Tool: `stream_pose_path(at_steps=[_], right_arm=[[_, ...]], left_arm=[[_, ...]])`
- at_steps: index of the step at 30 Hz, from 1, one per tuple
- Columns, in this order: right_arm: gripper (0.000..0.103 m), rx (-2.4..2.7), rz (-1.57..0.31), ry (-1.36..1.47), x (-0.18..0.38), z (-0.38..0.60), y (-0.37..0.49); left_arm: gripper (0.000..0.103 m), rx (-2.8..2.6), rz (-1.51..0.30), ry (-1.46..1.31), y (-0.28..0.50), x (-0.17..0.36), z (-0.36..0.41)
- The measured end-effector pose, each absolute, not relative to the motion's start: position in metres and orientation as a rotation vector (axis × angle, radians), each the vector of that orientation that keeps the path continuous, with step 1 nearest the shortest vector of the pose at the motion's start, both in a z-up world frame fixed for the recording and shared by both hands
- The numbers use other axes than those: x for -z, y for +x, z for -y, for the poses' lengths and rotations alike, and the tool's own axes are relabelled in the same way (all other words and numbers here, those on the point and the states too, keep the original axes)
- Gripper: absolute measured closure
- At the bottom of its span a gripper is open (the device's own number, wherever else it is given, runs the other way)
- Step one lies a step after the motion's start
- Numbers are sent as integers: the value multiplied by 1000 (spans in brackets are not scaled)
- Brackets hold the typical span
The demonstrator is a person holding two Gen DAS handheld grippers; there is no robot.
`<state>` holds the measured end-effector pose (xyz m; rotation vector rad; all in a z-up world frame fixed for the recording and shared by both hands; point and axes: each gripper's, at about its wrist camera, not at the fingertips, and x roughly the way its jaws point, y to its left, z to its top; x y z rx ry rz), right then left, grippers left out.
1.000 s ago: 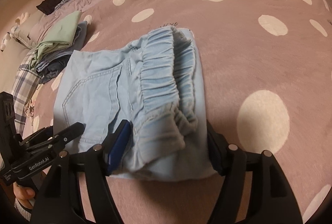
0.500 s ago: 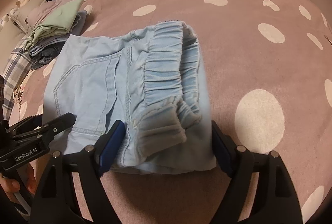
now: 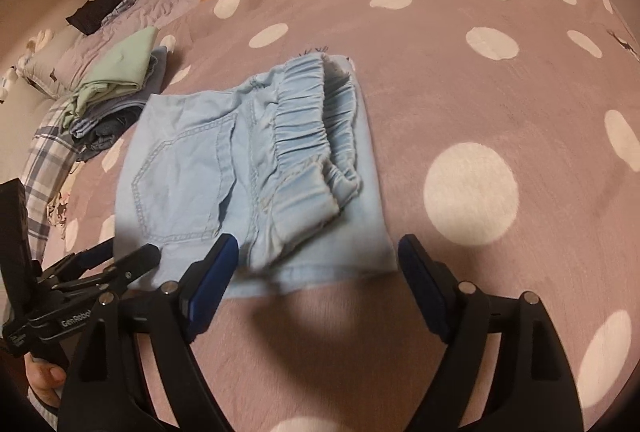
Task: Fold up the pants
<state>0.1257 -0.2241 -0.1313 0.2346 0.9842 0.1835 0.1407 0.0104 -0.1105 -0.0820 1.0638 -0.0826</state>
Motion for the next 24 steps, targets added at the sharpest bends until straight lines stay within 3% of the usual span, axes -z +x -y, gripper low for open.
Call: stream_pose_path(at_steps=[3, 6, 24], right_arm=[[0, -203, -973, 206, 120, 221, 114], [0, -216, -944, 145, 104, 217, 99], [0, -306, -806, 45, 41, 202, 32]], left_arm=[[14, 64, -1049, -72, 130, 100, -9], [4, 66, -1026, -75, 117, 86, -8], [4, 19, -904, -6, 47, 15, 2]])
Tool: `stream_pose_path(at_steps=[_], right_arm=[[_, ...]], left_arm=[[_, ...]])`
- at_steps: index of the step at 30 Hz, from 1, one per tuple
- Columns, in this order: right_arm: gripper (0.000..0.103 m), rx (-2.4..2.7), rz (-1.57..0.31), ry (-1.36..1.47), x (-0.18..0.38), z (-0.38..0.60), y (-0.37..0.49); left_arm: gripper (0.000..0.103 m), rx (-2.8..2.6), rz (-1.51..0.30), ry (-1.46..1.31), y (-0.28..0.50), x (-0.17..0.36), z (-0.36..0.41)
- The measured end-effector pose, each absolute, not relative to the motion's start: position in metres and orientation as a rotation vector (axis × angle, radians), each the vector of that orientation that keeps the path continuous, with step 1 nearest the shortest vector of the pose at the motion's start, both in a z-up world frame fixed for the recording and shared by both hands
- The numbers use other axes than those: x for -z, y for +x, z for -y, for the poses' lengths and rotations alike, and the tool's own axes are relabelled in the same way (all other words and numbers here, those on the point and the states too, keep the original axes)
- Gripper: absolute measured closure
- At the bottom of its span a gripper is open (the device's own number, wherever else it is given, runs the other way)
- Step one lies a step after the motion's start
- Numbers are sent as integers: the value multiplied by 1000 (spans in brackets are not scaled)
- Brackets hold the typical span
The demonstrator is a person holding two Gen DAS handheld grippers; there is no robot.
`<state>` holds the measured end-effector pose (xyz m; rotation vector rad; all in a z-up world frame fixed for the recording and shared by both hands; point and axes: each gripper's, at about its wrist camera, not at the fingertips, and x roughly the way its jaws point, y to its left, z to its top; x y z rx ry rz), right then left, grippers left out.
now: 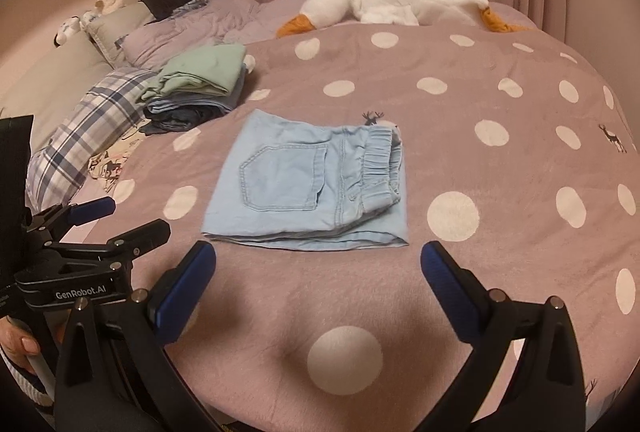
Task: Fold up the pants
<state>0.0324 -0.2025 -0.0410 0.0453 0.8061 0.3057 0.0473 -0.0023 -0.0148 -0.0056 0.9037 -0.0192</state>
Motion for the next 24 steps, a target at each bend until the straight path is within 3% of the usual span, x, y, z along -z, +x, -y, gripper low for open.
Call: stream_pose_path(at_steps=[24], right_arm=[[0, -314, -823, 52, 46, 199, 25]], left_arm=[[4, 35, -907, -1, 36, 13, 9]])
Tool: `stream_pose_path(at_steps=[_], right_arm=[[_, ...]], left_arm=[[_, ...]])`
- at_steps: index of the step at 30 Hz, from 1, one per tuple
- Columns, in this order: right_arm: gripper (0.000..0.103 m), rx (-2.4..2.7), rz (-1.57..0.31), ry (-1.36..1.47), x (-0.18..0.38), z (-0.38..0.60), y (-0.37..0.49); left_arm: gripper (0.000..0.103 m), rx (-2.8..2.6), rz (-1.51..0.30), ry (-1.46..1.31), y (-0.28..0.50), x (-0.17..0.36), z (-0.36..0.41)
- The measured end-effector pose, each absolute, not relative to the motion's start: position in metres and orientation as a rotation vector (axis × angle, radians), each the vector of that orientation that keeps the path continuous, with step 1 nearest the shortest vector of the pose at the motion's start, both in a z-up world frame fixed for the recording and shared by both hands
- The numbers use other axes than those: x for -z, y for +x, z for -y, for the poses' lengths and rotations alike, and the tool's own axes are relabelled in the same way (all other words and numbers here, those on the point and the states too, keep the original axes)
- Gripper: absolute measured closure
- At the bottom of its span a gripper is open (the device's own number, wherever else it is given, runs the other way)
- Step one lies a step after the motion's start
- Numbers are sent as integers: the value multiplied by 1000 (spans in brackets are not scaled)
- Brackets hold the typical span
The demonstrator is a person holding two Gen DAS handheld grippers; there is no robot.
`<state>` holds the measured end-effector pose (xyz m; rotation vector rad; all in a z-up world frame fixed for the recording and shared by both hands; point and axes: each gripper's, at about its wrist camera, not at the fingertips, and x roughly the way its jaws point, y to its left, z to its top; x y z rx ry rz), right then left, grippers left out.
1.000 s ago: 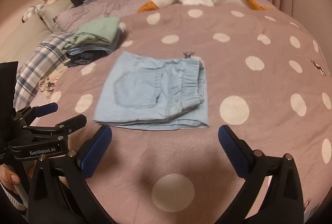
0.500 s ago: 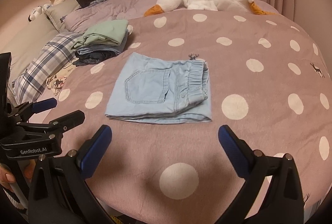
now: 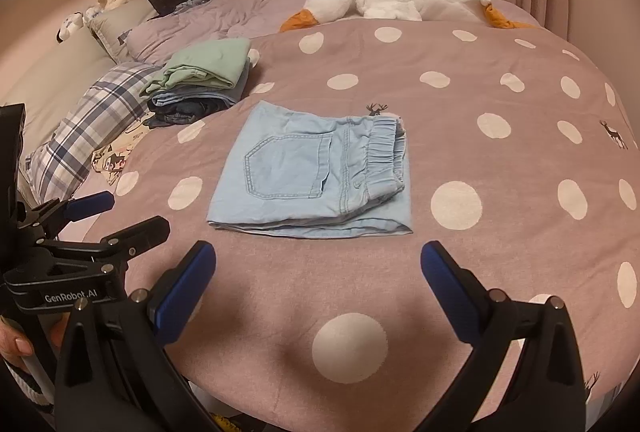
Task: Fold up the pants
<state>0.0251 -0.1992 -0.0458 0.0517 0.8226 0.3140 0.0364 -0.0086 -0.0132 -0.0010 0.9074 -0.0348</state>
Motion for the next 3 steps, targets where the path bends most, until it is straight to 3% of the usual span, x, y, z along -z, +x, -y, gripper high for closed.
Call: stream_pose_path(at_steps=[3], right_arm=[[0, -315, -822, 53, 46, 199, 25]], left_arm=[[4, 36, -906, -7, 37, 12, 8]])
